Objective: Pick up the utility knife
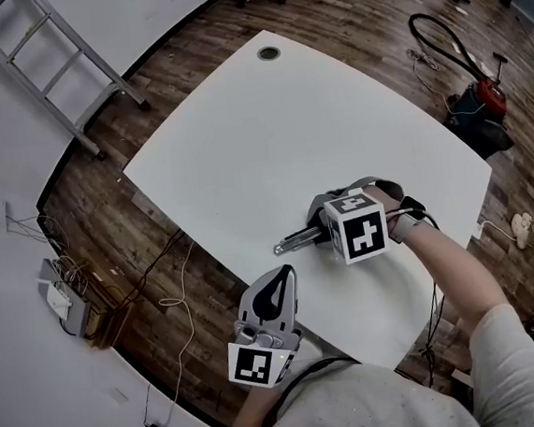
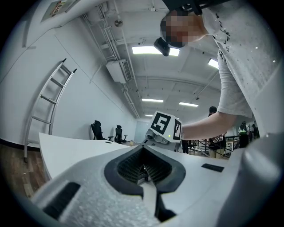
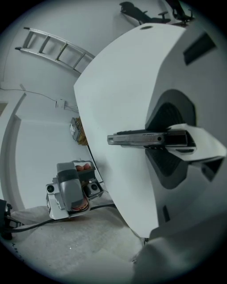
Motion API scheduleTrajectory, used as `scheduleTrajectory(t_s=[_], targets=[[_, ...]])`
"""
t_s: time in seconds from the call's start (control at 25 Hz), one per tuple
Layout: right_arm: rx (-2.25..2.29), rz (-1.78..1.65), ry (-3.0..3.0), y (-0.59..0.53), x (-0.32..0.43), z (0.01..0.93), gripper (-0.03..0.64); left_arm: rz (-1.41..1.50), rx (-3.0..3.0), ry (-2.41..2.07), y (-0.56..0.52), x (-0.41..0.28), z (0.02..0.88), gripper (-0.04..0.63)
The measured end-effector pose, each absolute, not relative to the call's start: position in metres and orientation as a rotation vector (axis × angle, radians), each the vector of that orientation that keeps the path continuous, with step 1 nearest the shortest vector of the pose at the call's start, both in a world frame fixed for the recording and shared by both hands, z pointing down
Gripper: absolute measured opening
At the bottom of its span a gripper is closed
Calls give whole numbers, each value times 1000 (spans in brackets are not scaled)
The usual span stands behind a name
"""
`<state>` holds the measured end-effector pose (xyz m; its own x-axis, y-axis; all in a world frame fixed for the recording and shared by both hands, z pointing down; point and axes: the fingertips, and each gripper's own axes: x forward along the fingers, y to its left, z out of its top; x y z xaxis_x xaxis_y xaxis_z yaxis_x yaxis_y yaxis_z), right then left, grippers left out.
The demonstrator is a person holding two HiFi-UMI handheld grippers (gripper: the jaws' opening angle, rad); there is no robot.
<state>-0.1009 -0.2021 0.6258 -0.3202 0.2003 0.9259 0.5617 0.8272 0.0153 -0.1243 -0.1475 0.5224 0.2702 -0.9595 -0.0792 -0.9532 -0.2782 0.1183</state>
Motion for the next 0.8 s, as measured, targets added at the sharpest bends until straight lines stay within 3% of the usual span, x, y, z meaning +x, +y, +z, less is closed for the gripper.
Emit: scheduleTrajectory(t_s=[0.8], targets=[[-149,17,-2388,-211,-70,520,138,-180,2481,-1870,-158,-116,453,8]])
